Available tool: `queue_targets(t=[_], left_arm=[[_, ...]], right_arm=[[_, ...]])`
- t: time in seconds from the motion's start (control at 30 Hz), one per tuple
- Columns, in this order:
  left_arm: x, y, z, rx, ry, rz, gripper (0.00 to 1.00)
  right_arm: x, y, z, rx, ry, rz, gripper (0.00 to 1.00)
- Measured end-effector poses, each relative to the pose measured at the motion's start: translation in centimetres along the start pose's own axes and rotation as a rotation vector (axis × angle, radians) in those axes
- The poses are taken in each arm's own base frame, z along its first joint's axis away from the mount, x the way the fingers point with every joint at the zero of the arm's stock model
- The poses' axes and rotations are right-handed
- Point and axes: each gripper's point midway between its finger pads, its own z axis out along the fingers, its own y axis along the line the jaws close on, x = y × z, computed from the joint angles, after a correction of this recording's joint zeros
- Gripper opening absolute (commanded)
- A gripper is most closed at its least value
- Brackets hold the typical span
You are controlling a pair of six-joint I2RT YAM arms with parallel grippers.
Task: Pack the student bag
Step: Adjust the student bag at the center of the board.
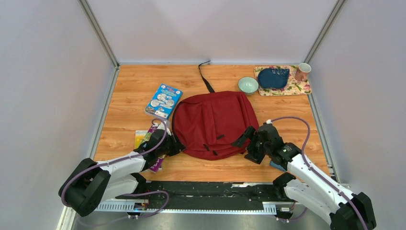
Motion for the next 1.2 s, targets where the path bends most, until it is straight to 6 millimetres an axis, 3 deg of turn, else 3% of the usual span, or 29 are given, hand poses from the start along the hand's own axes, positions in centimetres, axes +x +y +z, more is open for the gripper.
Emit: queue_targets(t=[0.3,0.43,0.53,0.63,0.73,0.87,1.0,1.2], left_arm=[[1.0,-1.6,-0.3,0.068,0.043,-0.079,0.00],[1.4,-2.4,-0.5,0.107,0.068,-0.085,0.05],[1.8,-2.8,-0.7,0.133,0.089,-0.085,0.13],[2.1,-3.1,-0.9,0.150,0.103,-0.079,0.28],[2.4,-3.3,-1.3,0.166,0.118,-0.057,0.50],[2.7,-2.8,-2.0,0.151,0.129,-0.006,0.71],[1.8,-2.8,-2.7,0.119,0.105,0.057,0.79],[0.8,-2.1,-3.8,0.059,0.061,0.093,0.80]], right_arm=[[0.8,-1.0,2.3,0.011,0.039,0.111,1.00],[0.8,-0.7,3.9,0.029,0.065,0.140,0.92],[0.7,-0.6,5.0,0.035,0.073,0.158,0.81],[0.4,-0.5,5.4,0.038,0.064,0.167,0.70],[0.0,-0.6,5.5,0.045,0.040,0.174,0.61],[-0.6,-0.9,5.7,0.057,0.003,0.173,0.47],[-1.0,-1.3,6.0,0.073,-0.021,0.171,0.43],[-1.4,-1.5,6.1,0.081,-0.041,0.170,0.44]])
